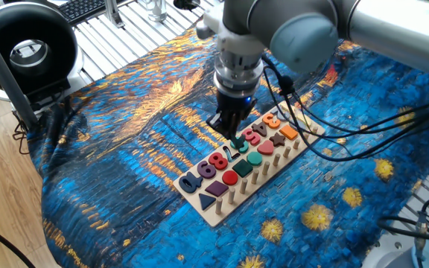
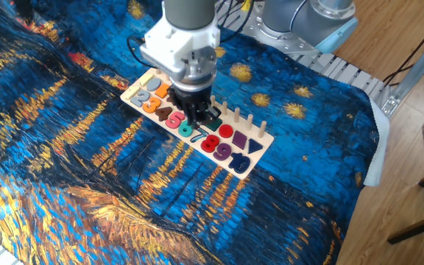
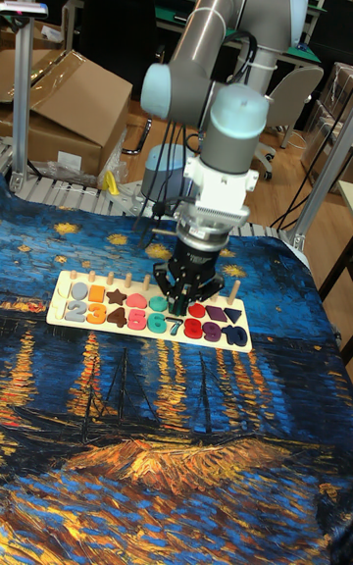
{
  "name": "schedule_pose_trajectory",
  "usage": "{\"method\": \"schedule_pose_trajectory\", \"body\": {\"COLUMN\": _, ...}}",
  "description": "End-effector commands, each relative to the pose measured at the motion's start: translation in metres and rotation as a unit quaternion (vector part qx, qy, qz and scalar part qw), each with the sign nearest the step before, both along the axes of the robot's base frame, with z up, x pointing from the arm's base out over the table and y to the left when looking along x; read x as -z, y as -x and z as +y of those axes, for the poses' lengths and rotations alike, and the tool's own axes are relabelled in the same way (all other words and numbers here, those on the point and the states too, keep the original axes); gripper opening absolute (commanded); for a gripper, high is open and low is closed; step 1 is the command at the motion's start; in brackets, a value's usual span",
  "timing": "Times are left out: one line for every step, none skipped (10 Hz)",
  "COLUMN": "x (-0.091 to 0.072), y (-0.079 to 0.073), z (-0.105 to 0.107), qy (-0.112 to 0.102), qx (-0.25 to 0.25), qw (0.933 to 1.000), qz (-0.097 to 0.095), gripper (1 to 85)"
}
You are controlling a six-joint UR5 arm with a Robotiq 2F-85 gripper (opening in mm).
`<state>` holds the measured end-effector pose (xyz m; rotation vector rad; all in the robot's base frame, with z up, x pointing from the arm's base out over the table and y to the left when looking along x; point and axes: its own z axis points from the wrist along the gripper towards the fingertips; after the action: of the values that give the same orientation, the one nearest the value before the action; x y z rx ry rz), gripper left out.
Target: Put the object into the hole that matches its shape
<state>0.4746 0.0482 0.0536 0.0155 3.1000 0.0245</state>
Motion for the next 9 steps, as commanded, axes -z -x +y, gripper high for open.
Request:
{"method": "schedule_pose_trajectory", "body": {"x": 0.019, "y": -0.006, "z": -0.002, "qy": 0.0, "qx": 0.013, "qw": 0.9999, "qz": -0.007, "gripper": 1.7}}
{"method": "schedule_pose_trajectory", "body": {"x": 0.02, "y": -0.007, "z": -0.001, "qy": 0.0, "qx": 0.02, "qw": 0.9998, "qz": -0.008, "gripper": 1.7}}
{"method": "schedule_pose_trajectory", "body": {"x": 0.021, "y": -0.008, "z": -0.001, "qy": 0.002, "qx": 0.028, "qw": 0.9996, "qz": -0.01, "gripper": 1.7}}
{"method": "schedule_pose_trajectory", "body": {"x": 0.022, "y": -0.012, "z": -0.004, "qy": 0.006, "qx": 0.034, "qw": 0.9993, "qz": -0.017, "gripper": 1.7}}
{"method": "schedule_pose_trajectory", "body": {"x": 0.023, "y": -0.015, "z": -0.004, "qy": 0.006, "qx": 0.047, "qw": 0.9987, "qz": -0.021, "gripper": 1.7}}
{"method": "schedule_pose_trajectory", "body": {"x": 0.023, "y": -0.016, "z": -0.003, "qy": 0.005, "qx": 0.056, "qw": 0.9982, "qz": -0.021, "gripper": 1.7}}
{"method": "schedule_pose_trajectory", "body": {"x": 0.021, "y": -0.016, "z": 0.002, "qy": -0.001, "qx": 0.071, "qw": 0.9973, "qz": -0.019, "gripper": 1.7}}
{"method": "schedule_pose_trajectory", "body": {"x": 0.019, "y": -0.016, "z": 0.007, "qy": -0.007, "qx": 0.083, "qw": 0.9964, "qz": -0.016, "gripper": 1.7}}
{"method": "schedule_pose_trajectory", "body": {"x": 0.018, "y": -0.015, "z": 0.011, "qy": -0.01, "qx": 0.09, "qw": 0.9957, "qz": -0.016, "gripper": 1.7}}
